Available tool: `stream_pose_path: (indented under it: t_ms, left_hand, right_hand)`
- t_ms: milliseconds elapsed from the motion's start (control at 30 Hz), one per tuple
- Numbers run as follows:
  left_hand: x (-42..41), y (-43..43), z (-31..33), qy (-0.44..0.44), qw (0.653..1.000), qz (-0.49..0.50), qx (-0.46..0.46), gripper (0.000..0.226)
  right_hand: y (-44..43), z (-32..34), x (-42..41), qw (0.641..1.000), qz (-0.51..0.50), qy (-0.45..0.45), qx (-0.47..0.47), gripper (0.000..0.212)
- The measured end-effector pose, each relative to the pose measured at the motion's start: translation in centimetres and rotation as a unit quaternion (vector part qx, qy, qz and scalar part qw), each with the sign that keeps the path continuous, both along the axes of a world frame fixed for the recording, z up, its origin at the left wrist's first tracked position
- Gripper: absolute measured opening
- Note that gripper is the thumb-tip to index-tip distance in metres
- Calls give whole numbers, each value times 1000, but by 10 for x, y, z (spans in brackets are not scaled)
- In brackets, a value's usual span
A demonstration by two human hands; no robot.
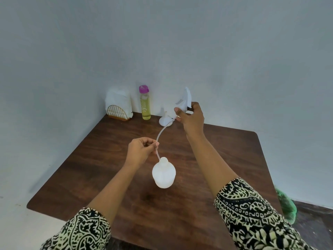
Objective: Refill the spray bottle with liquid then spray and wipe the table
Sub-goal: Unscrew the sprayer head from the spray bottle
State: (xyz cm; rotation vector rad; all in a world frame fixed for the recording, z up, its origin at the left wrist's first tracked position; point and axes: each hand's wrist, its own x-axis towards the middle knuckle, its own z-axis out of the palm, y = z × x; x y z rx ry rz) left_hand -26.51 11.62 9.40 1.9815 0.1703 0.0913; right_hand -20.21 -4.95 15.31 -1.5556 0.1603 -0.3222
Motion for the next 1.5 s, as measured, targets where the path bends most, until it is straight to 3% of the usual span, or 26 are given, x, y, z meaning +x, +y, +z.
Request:
stream_pose_path:
  t_ms: [200, 733, 1033, 1233, 1367, 1500]
  left_hand:
    - [9, 9, 14, 48, 998, 3, -52, 5]
    - [23, 40, 38, 89, 992, 13, -83, 8]
    - [-3, 13, 47, 159, 971, -26, -175, 6]
    - [-41, -59, 8, 242, 940, -88, -224, 11]
    - [-66, -105, -41, 307, 926, -114, -188, 14]
    - [-86, -127, -86, 362, 915, -120, -135, 11]
  right_hand:
    - [11, 13, 30, 998, 42, 52, 10, 35]
    - [46, 39, 67, 990, 91, 106, -24, 38]
    - [3, 35, 45, 990, 77, 115, 8, 35]
    - [-71, -9, 6, 981, 73, 177, 16, 34]
    - [-119, -66, -24, 958, 49, 281, 35, 41]
    - [-138, -129, -51, 929, 17, 358, 87, 24]
